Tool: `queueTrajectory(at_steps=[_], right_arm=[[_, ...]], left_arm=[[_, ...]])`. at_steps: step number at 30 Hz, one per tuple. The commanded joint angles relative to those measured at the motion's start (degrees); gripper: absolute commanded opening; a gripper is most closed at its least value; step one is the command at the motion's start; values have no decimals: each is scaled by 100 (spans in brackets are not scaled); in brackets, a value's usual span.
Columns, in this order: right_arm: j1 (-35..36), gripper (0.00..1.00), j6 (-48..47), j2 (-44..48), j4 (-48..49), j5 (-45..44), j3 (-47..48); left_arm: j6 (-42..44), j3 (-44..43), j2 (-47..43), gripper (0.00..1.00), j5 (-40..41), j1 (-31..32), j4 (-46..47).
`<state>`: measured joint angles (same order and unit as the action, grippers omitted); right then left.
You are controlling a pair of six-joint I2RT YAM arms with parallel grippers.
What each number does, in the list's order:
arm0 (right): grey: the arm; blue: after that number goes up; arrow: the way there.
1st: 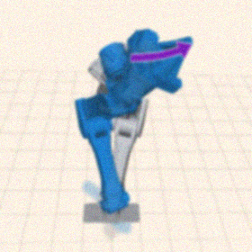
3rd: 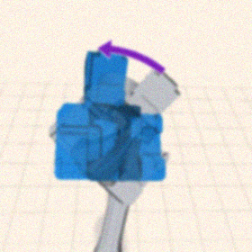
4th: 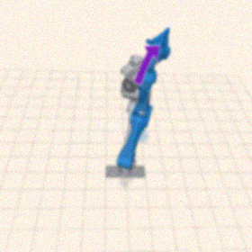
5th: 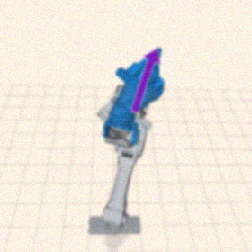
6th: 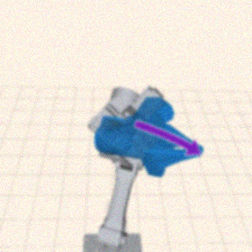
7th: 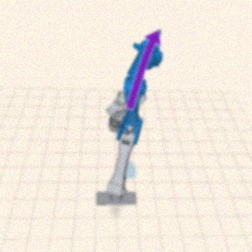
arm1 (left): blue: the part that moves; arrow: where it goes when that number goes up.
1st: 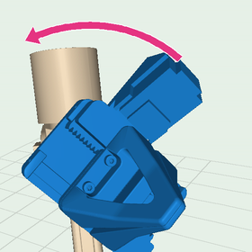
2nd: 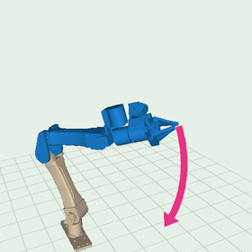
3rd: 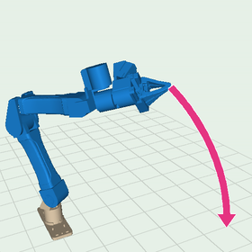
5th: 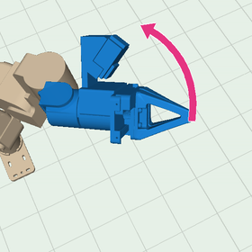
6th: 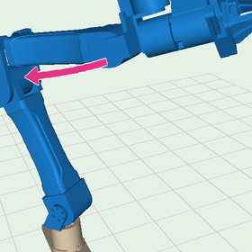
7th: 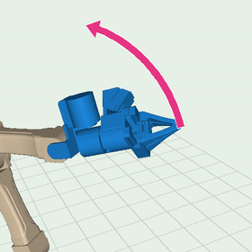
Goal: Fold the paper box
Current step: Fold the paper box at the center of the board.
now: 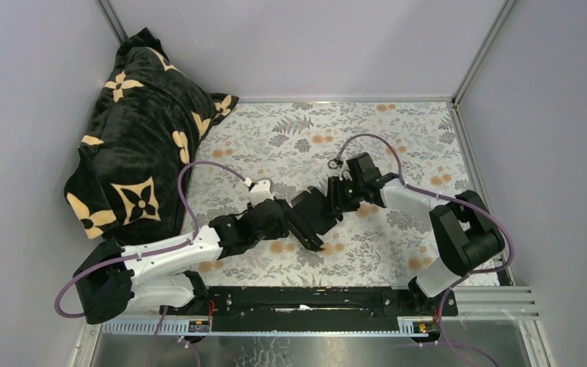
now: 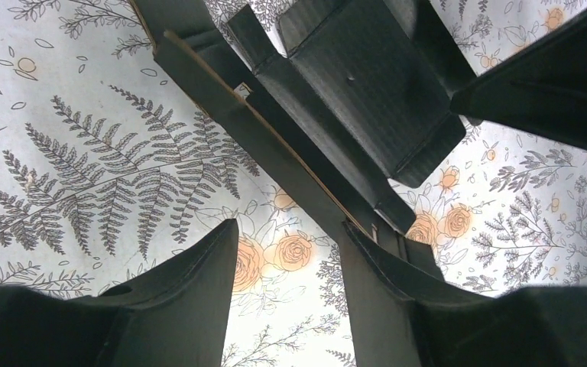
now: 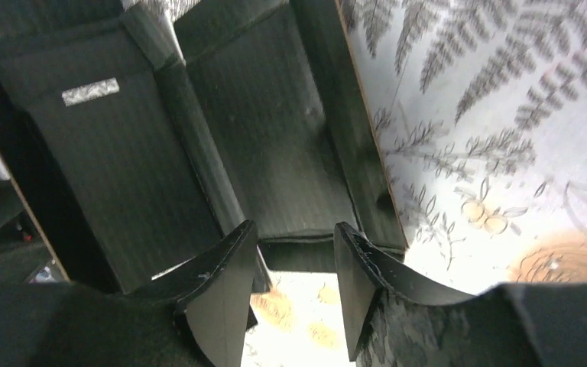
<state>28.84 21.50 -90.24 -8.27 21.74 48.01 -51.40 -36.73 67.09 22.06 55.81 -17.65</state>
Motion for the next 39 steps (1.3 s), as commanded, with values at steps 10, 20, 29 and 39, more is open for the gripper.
queueTrajectory(at_steps=[10, 20, 29, 39], right_arm=[[-51, 56, -657, -464, -130, -599, 1010], [-375, 55, -696, -1031, -186, -795, 1498], [-463, 41, -557, -1268, -552, -1674, 1542], [-150, 31, -540, -923, -618, -1778, 848]], left_arm=[[261, -173, -32, 58, 11, -272, -105], [319, -222, 19, 58, -60, -453, -67], [417, -364, 290, 58, -116, -719, -54], [613, -639, 869, 58, -326, -1048, 278]])
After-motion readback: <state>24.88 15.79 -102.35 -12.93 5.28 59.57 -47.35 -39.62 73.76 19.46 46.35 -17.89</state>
